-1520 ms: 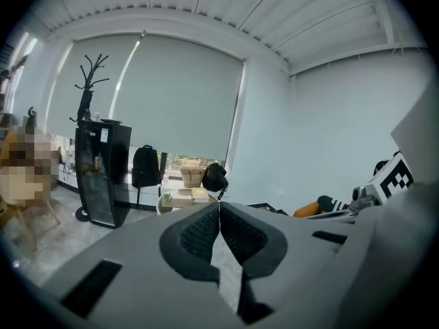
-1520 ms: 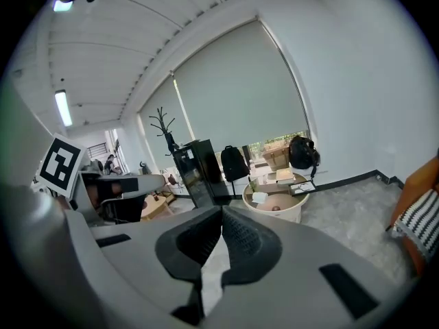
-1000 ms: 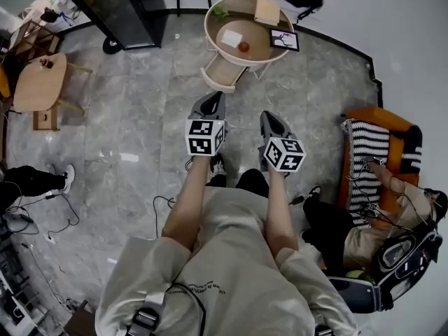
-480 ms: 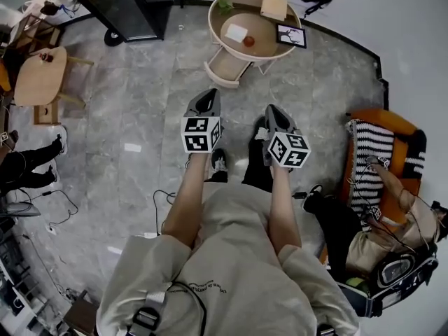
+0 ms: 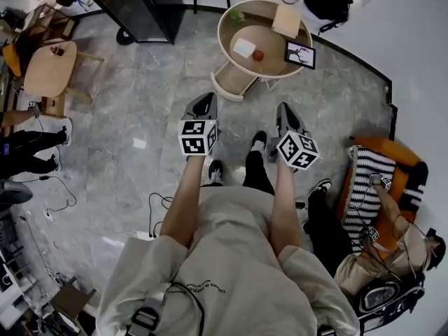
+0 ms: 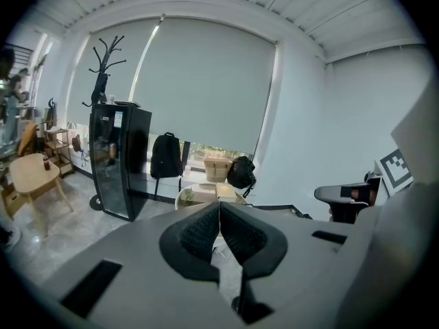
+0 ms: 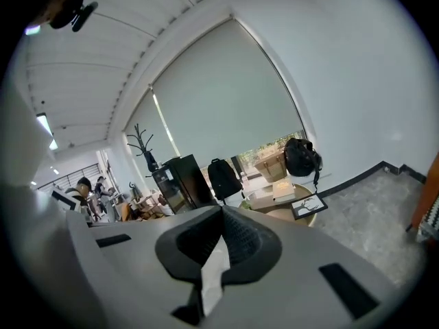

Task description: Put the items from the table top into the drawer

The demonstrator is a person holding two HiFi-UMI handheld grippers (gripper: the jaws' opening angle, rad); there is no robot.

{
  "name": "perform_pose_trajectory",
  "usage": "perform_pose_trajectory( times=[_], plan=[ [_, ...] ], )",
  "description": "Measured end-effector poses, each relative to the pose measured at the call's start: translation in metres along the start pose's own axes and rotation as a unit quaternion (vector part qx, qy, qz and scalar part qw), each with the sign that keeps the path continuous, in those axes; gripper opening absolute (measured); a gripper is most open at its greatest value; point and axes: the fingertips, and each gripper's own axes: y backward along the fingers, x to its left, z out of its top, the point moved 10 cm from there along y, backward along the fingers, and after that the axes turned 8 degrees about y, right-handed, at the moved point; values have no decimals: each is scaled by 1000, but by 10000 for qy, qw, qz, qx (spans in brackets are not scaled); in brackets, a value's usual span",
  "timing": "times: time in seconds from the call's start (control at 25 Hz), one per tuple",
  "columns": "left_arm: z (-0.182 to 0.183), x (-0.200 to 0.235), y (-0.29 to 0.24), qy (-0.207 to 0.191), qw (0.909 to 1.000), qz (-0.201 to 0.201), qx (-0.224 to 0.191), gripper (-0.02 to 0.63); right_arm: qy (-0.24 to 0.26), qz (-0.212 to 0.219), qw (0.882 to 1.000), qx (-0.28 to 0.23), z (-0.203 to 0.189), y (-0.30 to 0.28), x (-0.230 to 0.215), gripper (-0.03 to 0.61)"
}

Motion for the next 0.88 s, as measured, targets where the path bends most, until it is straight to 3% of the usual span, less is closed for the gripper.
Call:
perform_pose_trajectory(
  times=[0.24, 0.48, 0.72, 0.88],
  plan=[
    [22, -24, -58, -18, 9995, 306, -56, 21, -62, 298, 9995, 36, 40, -58, -60, 32],
    [46, -52, -103, 76, 9978, 610, -229, 20, 0, 996, 9949, 182, 80, -121, -98, 32],
    [55, -60, -124, 210, 9930, 1093, -389, 20, 281, 1656, 9849, 417, 101, -173, -107, 32],
    [60, -55, -128, 224, 9913, 1265, -292, 21, 288, 1768, 9820, 601, 100, -194, -106, 32]
  ],
)
